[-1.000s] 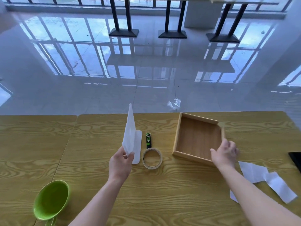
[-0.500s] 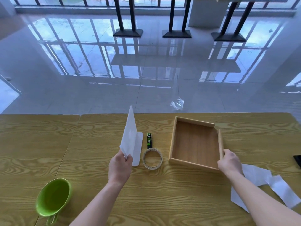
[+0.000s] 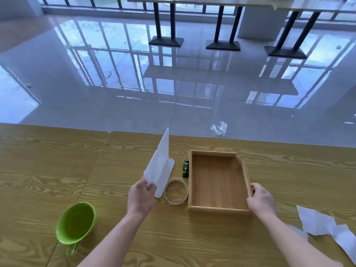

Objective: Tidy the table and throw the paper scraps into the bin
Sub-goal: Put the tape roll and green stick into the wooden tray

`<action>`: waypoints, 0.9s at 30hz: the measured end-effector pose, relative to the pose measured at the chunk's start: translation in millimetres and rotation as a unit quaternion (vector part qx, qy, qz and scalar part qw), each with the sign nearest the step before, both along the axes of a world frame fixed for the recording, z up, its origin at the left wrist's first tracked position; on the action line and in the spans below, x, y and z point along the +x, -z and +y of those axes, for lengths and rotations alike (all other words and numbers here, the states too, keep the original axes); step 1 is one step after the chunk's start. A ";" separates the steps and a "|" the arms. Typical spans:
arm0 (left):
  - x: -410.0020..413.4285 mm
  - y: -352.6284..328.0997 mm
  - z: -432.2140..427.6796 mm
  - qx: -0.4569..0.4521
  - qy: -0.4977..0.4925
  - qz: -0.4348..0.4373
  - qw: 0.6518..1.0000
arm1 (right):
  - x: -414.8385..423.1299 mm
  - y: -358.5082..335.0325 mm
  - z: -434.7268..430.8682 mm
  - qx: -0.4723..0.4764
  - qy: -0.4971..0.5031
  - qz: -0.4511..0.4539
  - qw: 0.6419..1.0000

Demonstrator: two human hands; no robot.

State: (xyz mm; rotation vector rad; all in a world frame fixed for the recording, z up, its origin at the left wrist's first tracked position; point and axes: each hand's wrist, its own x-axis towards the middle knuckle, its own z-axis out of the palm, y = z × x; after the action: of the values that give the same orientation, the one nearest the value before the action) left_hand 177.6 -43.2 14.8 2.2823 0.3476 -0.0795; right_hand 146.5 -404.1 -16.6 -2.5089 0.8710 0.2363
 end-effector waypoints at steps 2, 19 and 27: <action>2.9 -1.1 10.0 -0.006 -0.009 0.001 1.000 | 5.6 0.2 8.7 0.007 -0.005 -0.006 1.000; 34.2 -6.0 80.3 -0.024 -0.093 0.008 0.995 | 63.4 0.6 80.6 0.065 -0.048 -0.012 0.997; 57.0 -7.5 115.7 -0.014 -0.093 0.012 0.996 | 89.0 -0.2 117.0 0.077 -0.059 -0.021 0.995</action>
State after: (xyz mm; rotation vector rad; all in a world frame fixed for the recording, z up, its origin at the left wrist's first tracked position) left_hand 234.6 72.6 22.3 2.2114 0.5658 -0.0176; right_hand 235.5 -287.2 -16.4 -2.4150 0.6623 0.2781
